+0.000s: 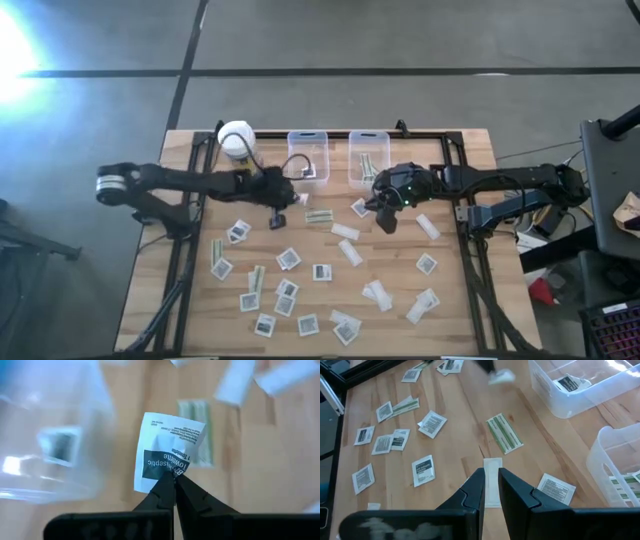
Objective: Pick & Place First Aid Supplies
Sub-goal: Put the towelette pack into the left transparent bin
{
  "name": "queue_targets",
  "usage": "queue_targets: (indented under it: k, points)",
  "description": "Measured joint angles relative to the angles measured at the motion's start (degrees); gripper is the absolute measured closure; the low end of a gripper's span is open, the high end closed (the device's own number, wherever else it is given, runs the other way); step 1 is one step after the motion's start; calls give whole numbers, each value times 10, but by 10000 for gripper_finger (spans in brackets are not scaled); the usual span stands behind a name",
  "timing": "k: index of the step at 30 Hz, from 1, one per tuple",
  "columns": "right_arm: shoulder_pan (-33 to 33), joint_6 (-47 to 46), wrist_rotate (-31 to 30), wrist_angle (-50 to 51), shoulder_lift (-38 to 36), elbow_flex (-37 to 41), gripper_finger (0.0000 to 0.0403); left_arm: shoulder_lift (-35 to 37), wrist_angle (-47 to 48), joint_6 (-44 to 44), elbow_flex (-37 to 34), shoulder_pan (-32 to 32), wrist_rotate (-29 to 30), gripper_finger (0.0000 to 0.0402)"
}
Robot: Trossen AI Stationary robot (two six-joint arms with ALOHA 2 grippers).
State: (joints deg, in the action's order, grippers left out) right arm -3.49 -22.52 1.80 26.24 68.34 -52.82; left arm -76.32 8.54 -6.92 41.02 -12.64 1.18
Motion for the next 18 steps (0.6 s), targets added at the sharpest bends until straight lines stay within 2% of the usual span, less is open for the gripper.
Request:
queue_targets:
  k: [6,10,18]
  points:
    - [14,0,-1,-1,0,0,351,30,-86,-20,18,-9,139,400]
    - [25,0,-3,-1,0,0,351,21,-121,-21,43,-27,150,399]
    - [37,0,-5,-2,0,0,351,-34,-116,9,71,-76,179,399]
